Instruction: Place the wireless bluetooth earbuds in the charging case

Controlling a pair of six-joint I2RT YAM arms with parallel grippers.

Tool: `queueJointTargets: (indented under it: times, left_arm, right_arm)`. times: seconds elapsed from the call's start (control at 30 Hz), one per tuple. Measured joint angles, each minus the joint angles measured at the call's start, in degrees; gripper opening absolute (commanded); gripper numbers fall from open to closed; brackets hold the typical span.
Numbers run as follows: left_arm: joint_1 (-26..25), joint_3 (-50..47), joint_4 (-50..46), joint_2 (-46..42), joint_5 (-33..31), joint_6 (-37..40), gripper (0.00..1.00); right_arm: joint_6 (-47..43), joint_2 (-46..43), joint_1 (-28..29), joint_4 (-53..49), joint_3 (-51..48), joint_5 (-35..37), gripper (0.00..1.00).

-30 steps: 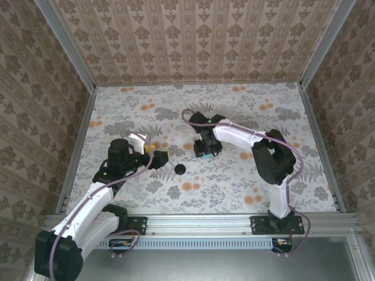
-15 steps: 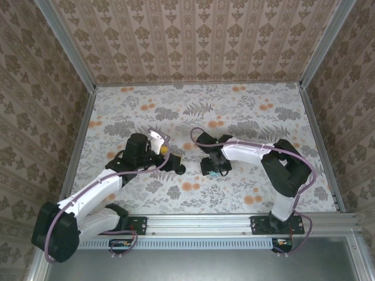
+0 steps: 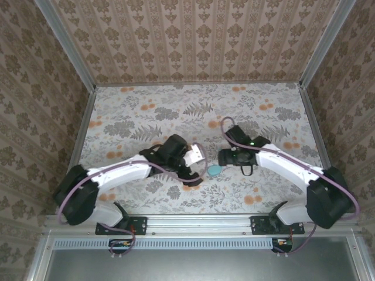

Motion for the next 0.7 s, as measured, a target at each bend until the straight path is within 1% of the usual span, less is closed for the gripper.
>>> queueJointTargets:
  times: [0.13, 0.23, 0.33, 0.47, 0.57, 0.7]
  left_arm:
    - [-1.84, 5.46, -0.61, 8.98, -0.11, 2.21, 0.87]
    - [-2.34, 7.87, -0.74, 13.92, 0.07, 2.82, 0.86]
    - [-2.54, 10.12, -1.09, 17.79, 0.26, 3.21, 0.85]
    - [-2.93, 12.85, -1.64, 21.29, 0.31, 3.85, 0.79]
    - [-3.08, 15.72, -2.69, 24.04, 0.31, 4.26, 0.75]
    - [-3.06, 18.12, -3.26, 26.53, 0.26, 4.48, 0.72]
  right_arm:
    - [0.00, -7.06, -6.14, 1.05, -6.82, -2.84, 0.83]
    - [0.00, -10.16, -8.79, 1.36, -9.77, -4.87, 0.83]
    - [0.02, -11.56, -10.47, 1.60, -11.93, -6.62, 0.83]
    - [0.00, -11.93, -11.89, 2.14, -13.77, -8.70, 0.83]
    - [0.02, -11.93, -12.52, 3.08, -13.99, -9.97, 0.83]
    - [0.02, -11.74, -13.09, 4.31, -13.99, -11.26, 0.83]
